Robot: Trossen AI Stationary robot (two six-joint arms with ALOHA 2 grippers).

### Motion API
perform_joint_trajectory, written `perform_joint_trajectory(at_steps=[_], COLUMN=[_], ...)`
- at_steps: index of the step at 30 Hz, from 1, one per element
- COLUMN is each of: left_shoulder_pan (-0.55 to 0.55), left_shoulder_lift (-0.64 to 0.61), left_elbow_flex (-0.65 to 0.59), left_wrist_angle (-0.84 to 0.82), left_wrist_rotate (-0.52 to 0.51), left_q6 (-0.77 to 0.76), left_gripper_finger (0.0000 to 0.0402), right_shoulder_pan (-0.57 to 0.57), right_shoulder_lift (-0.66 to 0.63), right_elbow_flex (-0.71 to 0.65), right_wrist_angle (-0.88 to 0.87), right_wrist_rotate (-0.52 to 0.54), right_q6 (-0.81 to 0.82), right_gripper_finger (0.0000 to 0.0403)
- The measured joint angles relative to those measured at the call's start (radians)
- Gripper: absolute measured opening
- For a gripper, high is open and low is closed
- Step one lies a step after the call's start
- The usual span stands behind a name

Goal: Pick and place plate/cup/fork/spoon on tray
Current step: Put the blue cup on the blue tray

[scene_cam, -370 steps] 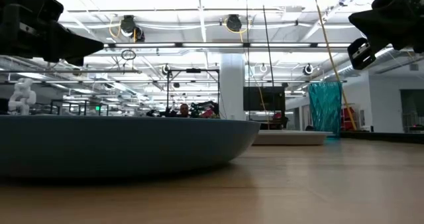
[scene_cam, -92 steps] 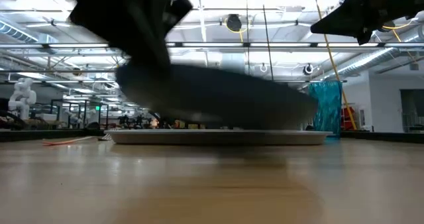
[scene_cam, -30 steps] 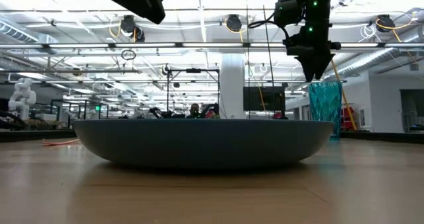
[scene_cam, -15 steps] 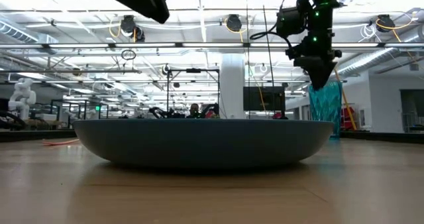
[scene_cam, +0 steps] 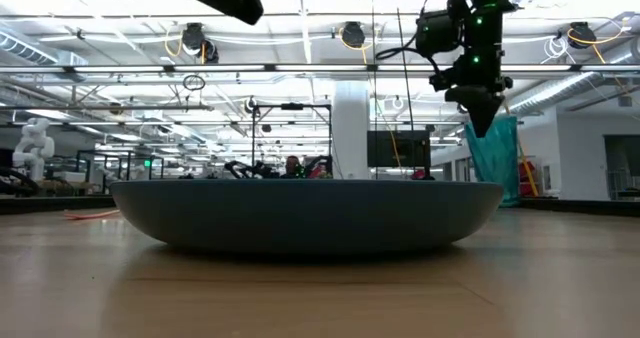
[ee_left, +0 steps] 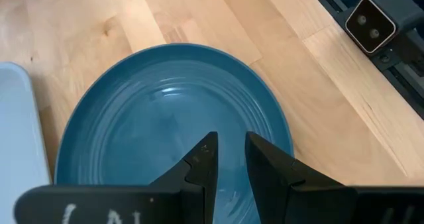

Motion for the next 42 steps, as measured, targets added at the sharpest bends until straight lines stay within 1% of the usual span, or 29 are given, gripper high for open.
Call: perform_joint_trajectory(at_steps=[7,13,18,24,29,31,33,38,42], left_shoulder_pan=[0.024,0.049,0.054,0.056,0.056,0.056,0.056,0.056,0.056], left_shoulder_lift=[0.000,0.000,0.000,0.000,0.000,0.000,0.001,0.001,0.001], left_elbow_flex=[0.000,0.000,0.000,0.000,0.000,0.000,0.000,0.000,0.000], left_wrist_angle=[0.003,0.053,0.084,0.125,0.142,0.148,0.148,0.148,0.148], left_wrist_rotate=[0.000,0.000,0.000,0.000,-0.001,0.000,0.000,0.000,0.000], left_q6=[0.000,-0.016,0.002,0.040,0.067,0.076,0.077,0.079,0.078], left_gripper_finger=[0.0081,0.0081,0.0081,0.0081,0.0081,0.0081,0.0081,0.0081,0.0081], right_shoulder_pan=[0.114,0.196,0.226,0.215,0.184,0.163,0.143,0.088,0.058], right_shoulder_lift=[0.000,0.000,0.000,0.033,0.115,0.150,0.181,0.238,0.276], right_elbow_flex=[0.032,0.129,0.210,0.304,0.386,0.408,0.421,0.421,0.421], right_wrist_angle=[0.043,0.046,0.058,0.060,0.060,0.060,0.057,0.052,0.053], right_wrist_rotate=[0.001,0.003,0.005,-0.003,-0.073,-0.083,-0.086,-0.182,-0.208], right_q6=[-0.056,-0.055,-0.093,-0.120,-0.195,-0.215,-0.228,-0.274,-0.309], right_gripper_finger=[0.0003,0.0002,0.0002,0.0002,0.0002,0.0002,0.0002,0.0002,0.0002])
